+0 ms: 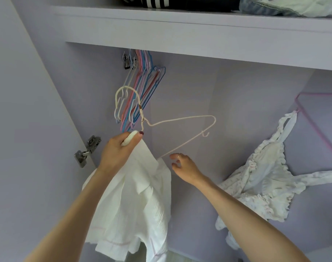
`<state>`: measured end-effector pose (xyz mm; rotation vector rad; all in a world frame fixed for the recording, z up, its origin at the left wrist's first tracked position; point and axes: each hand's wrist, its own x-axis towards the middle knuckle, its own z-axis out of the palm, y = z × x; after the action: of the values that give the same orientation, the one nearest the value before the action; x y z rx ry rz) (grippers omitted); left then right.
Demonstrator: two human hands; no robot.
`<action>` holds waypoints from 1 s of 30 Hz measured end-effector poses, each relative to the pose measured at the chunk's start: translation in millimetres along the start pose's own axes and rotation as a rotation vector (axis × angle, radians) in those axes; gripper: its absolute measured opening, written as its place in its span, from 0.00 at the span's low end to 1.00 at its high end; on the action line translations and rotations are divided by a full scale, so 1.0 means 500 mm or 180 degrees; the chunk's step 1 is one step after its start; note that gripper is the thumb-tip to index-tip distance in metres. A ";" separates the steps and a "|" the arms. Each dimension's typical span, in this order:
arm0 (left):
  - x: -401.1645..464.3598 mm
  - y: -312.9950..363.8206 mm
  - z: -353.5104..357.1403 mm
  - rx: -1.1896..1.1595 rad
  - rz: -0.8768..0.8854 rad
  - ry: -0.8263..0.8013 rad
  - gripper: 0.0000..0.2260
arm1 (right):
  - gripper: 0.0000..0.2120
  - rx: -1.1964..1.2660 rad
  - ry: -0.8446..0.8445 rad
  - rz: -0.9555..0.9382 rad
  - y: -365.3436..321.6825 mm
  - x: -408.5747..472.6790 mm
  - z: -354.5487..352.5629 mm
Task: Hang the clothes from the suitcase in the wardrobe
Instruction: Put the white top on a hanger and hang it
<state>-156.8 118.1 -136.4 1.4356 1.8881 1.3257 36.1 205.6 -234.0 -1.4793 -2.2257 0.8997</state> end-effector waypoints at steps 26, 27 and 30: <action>-0.004 0.002 0.006 -0.0065 -0.0587 0.0538 0.23 | 0.05 -0.0878 -0.1200 0.0567 0.129 -0.049 -0.054; -0.002 -0.007 0.009 0.0094 -0.0572 0.0450 0.23 | 0.04 -0.0746 -0.0956 0.0635 0.139 -0.054 -0.075; 0.001 -0.026 0.027 0.0524 -0.0619 0.0175 0.23 | 0.11 -0.0471 -0.0179 0.0791 0.161 -0.064 -0.142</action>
<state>-153.1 124.3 -153.8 1.2634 2.1552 1.1521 147.1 220.9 -231.2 -1.8523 -2.2232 0.8733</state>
